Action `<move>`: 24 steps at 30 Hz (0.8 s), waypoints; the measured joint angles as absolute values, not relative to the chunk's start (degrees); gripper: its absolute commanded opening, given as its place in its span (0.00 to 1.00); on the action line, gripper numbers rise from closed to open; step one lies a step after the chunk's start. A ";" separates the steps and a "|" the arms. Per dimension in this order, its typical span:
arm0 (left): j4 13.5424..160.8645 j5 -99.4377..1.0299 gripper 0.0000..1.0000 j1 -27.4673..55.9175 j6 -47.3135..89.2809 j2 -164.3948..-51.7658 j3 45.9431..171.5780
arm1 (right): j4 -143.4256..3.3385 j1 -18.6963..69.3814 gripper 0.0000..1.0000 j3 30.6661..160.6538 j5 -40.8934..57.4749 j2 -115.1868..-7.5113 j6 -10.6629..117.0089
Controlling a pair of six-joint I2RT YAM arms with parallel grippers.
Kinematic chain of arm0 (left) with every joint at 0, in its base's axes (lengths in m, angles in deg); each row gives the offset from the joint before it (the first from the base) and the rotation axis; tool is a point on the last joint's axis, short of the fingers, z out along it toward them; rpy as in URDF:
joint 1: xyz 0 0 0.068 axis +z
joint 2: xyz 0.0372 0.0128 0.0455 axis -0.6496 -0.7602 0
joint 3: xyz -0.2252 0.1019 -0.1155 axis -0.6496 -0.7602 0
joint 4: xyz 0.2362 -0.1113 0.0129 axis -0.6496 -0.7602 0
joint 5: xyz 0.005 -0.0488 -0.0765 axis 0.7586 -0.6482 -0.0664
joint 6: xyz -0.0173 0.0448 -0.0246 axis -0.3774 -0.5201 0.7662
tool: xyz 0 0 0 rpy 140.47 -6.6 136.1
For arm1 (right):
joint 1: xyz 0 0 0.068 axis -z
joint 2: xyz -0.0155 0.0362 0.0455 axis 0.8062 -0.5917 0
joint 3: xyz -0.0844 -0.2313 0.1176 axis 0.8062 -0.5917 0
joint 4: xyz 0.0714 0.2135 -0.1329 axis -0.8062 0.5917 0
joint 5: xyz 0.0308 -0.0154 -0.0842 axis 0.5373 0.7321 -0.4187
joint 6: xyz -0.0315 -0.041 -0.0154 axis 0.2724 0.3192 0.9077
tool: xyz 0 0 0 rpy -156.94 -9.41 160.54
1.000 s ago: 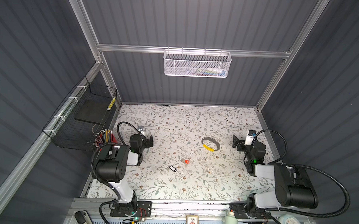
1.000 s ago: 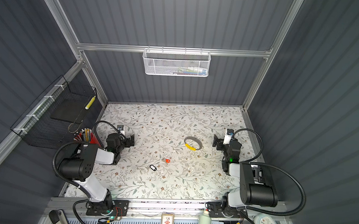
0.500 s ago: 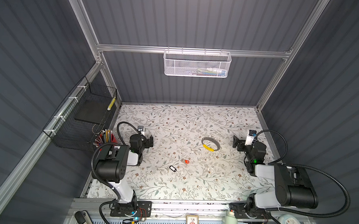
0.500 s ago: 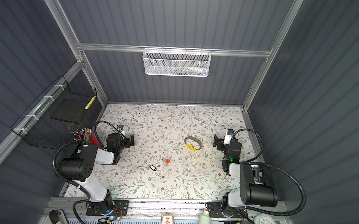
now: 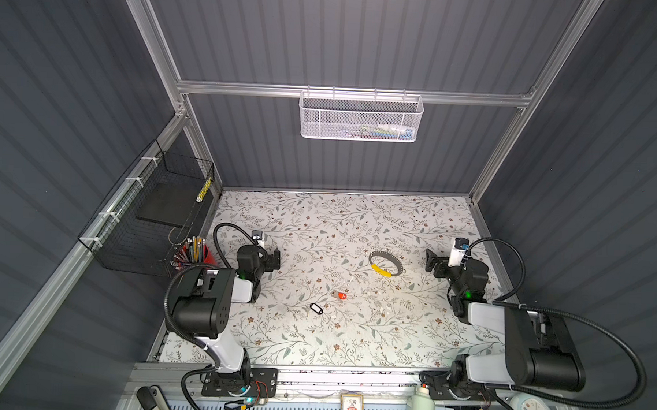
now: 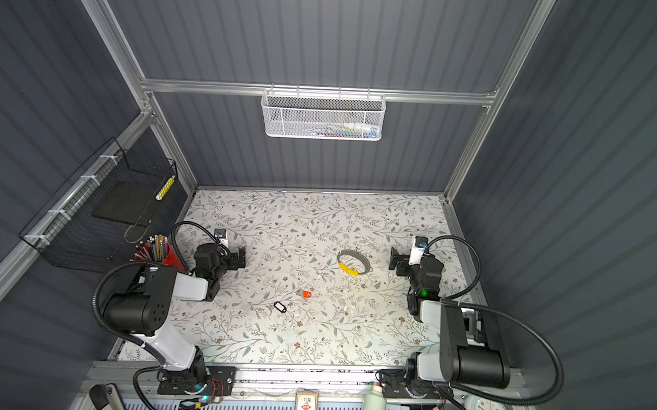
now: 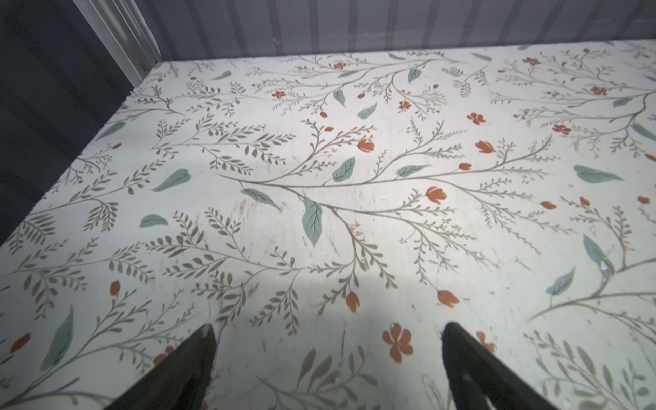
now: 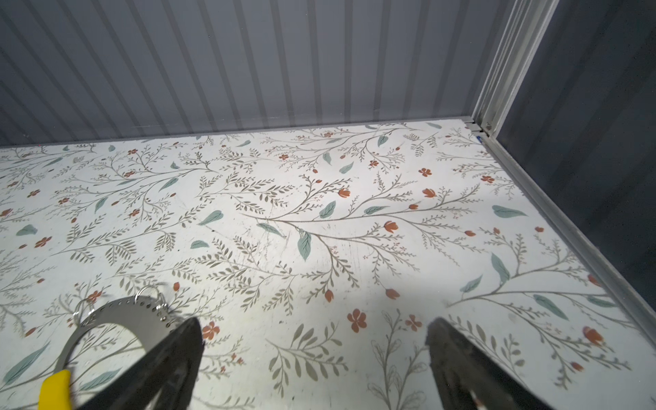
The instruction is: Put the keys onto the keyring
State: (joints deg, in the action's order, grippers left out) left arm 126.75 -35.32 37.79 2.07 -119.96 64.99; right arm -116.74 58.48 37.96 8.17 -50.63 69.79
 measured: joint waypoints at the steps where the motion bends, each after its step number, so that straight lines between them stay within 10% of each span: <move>1: 124.15 -35.54 1.00 37.79 2.07 -117.99 65.97 | -113.73 58.30 0.99 39.16 8.37 -48.40 69.88; 11: 94.19 -44.65 1.00 37.20 7.82 -105.70 87.48 | -82.62 46.96 0.80 57.13 8.13 -38.69 75.69; 24: 77.60 -48.06 0.82 25.25 10.18 -103.39 89.05 | -55.06 36.95 0.49 74.50 9.37 -57.45 81.70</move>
